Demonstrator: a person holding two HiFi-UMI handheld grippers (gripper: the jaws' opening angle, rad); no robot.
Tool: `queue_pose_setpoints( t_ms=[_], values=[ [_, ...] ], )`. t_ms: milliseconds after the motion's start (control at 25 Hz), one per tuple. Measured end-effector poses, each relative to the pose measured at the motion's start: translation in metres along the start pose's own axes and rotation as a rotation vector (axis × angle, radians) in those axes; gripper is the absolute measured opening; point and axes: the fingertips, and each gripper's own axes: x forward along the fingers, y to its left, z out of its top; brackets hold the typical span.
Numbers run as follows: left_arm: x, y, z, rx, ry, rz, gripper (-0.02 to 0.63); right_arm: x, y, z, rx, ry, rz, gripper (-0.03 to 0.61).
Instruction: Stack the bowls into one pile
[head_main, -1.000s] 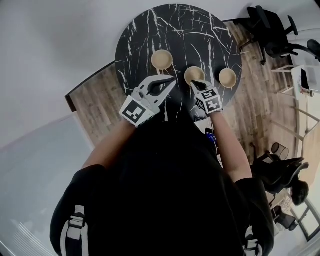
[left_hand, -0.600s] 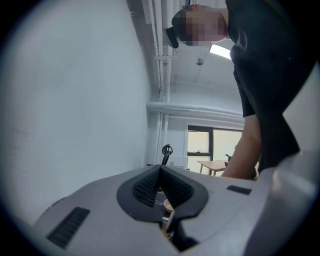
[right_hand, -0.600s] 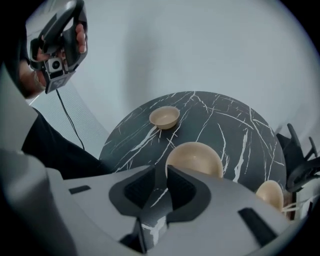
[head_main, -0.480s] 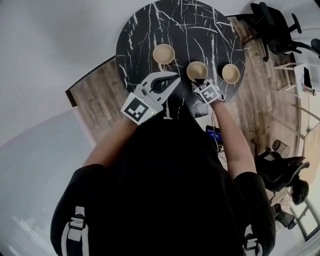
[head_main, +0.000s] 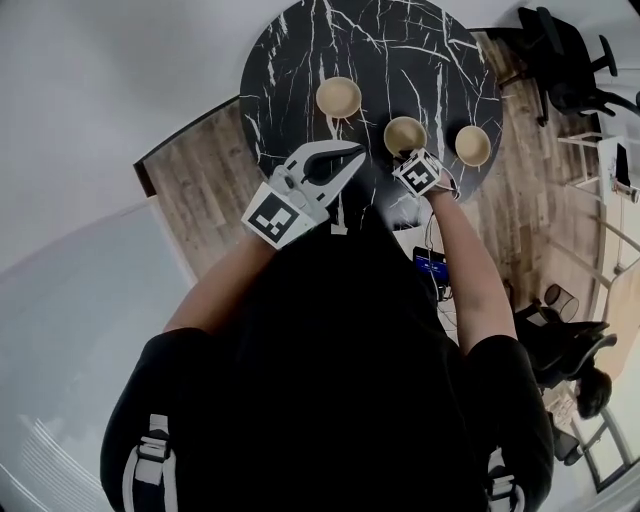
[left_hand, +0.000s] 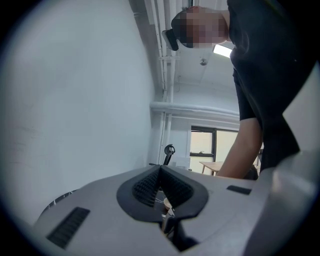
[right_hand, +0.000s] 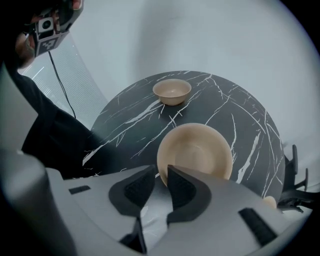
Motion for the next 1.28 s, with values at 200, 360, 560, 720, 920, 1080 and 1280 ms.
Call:
queue_pose_setpoints(
  t_ms=[200,360,560,720,920,1080,1280],
  values=[
    [-0.005,-0.001,0.002,-0.003,-0.003,0.01,0.005,0.002,-0.004,0.011,-0.029,-0.018,-0.027,0.033],
    [-0.007,-0.002,0.001,-0.005,-0.001,0.004,0.005,-0.006,-0.001,0.015,-0.038,-0.019,-0.044,0.017],
    [-0.004,-0.004,0.007,0.003,-0.009,-0.015,0.005,-0.02,-0.001,0.015,-0.054,-0.015,-0.076,0.011],
    [0.001,-0.009,0.008,0.005,-0.009,-0.036,0.005,-0.031,-0.004,0.017,-0.066,-0.028,-0.099,0.006],
    [0.011,-0.017,0.01,0.019,-0.021,-0.079,0.005,-0.045,-0.009,0.015,-0.055,-0.039,-0.125,0.005],
    [0.02,-0.023,0.013,0.025,-0.029,-0.113,0.005,-0.057,-0.013,0.011,-0.046,-0.05,-0.152,0.004],
    [0.035,-0.035,0.017,0.029,-0.04,-0.158,0.005,-0.079,-0.02,0.005,-0.022,-0.073,-0.187,0.005]
  ],
)
